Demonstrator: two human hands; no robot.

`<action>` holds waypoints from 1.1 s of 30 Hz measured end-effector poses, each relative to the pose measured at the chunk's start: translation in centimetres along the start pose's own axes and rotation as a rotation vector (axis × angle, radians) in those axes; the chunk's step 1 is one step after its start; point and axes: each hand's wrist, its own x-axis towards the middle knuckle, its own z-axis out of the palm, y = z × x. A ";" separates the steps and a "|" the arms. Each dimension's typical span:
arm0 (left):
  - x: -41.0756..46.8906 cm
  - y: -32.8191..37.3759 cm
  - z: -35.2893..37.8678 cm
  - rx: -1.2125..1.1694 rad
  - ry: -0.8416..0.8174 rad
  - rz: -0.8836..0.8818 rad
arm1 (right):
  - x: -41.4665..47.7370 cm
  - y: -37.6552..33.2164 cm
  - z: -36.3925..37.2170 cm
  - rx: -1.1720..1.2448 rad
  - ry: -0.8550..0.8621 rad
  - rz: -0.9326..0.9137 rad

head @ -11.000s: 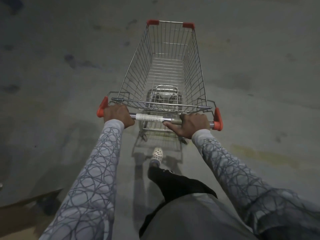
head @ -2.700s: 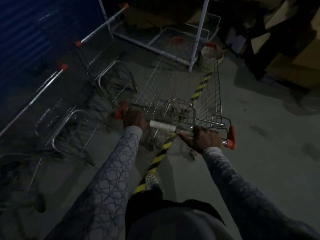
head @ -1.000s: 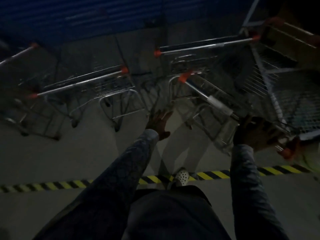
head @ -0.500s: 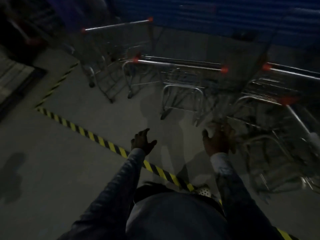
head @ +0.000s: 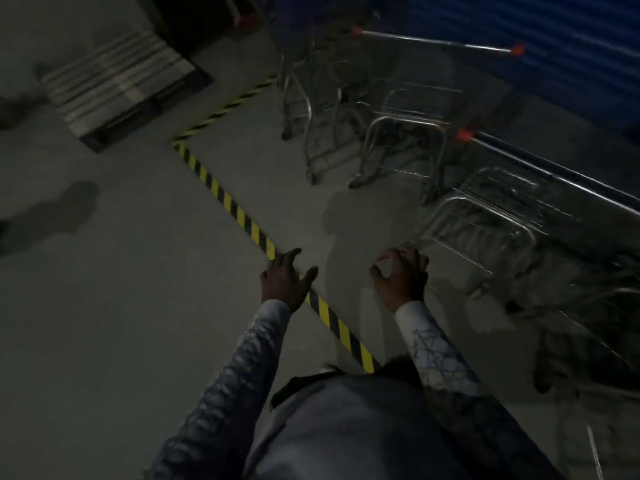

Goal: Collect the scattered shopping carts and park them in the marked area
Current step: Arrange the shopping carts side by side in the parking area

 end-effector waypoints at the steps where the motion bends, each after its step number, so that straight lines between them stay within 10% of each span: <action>1: 0.5 -0.7 -0.7 -0.018 0.019 -0.008 | 0.7 -1.2 0.8 0.006 -0.017 -0.024; 33: 46.3 -16.0 -21.4 -0.200 0.191 -0.396 | 41.5 -42.4 27.3 -0.128 -0.634 -0.665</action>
